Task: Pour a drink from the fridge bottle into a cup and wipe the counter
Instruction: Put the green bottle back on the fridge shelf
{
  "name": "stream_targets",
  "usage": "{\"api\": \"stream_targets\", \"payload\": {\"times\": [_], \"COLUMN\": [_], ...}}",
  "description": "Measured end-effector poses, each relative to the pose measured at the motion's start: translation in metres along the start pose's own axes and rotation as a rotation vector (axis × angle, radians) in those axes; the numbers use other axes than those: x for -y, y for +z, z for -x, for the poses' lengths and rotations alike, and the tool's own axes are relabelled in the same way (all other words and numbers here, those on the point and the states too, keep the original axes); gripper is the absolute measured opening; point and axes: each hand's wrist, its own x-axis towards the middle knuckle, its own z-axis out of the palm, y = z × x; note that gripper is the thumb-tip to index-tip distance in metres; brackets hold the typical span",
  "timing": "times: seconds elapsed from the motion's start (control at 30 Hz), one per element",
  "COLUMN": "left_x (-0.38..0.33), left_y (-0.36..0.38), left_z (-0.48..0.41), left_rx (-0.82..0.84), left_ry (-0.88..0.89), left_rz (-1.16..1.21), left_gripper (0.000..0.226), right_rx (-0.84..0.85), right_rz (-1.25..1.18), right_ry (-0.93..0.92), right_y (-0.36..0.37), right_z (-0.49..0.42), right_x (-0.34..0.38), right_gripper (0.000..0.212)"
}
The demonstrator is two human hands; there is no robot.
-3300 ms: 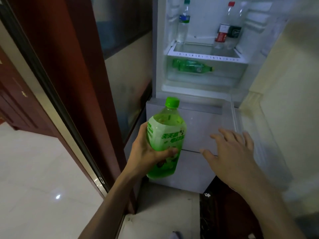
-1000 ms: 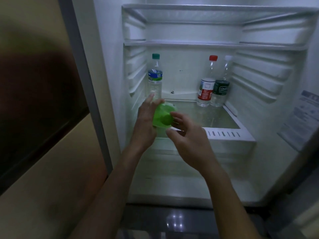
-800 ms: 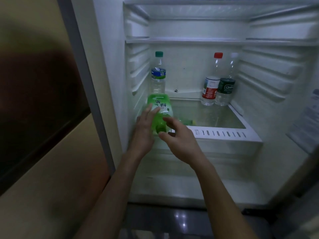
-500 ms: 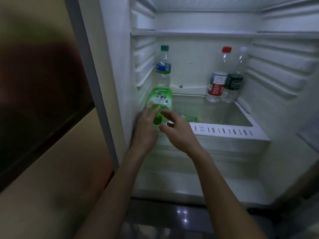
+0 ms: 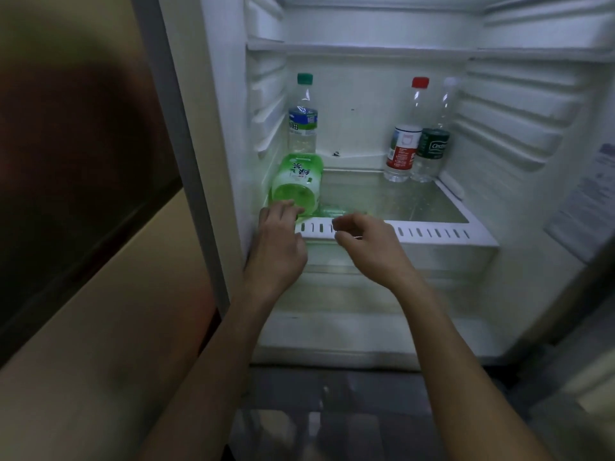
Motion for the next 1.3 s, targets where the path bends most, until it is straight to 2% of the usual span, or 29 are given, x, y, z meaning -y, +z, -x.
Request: {"api": "stream_targets", "payload": {"times": [0.17, 0.33, 0.47, 0.6, 0.73, 0.83, 1.0, 1.3], "left_x": [-0.014, -0.030, -0.038, -0.050, -0.063, -0.073, -0.092, -0.120], "left_y": [0.001, 0.011, 0.013, 0.001, -0.016, -0.026, -0.043, -0.084], "left_z": [0.019, 0.049, 0.073, 0.093, 0.114, 0.143, 0.216, 0.316], "left_rx": [0.062, 0.231, 0.356, 0.493, 0.707, 0.834, 0.916, 0.979], "left_ry": [0.062, 0.124, 0.105, 0.107, 0.109, 0.089, 0.002, -0.026], "left_rz": [0.058, 0.120, 0.114, -0.030, -0.191, -0.278, -0.302, -0.398], "left_gripper": [0.030, 0.018, 0.013, 0.016, 0.028, 0.034, 0.036, 0.038], "right_rx": [0.005, 0.073, 0.157, 0.178, 0.180, 0.249, 0.406, 0.469], "right_rz": [0.169, 0.290, 0.361, 0.373, 0.371, 0.420, 0.464, 0.361], "right_ry": [0.050, 0.099, 0.162, 0.210, 0.216, 0.227, 0.228, 0.223], "right_y": [-0.013, -0.018, -0.024, -0.033, -0.042, -0.043, -0.035, -0.032], "right_z": [0.034, 0.074, 0.105, 0.130, 0.160, 0.190, 0.258, 0.372], "right_x": [-0.009, -0.019, -0.026, -0.023, -0.018, -0.023, -0.037, -0.037], "right_gripper": [0.024, 0.023, 0.021, 0.023, 0.023, 0.024, 0.025, 0.028]}}
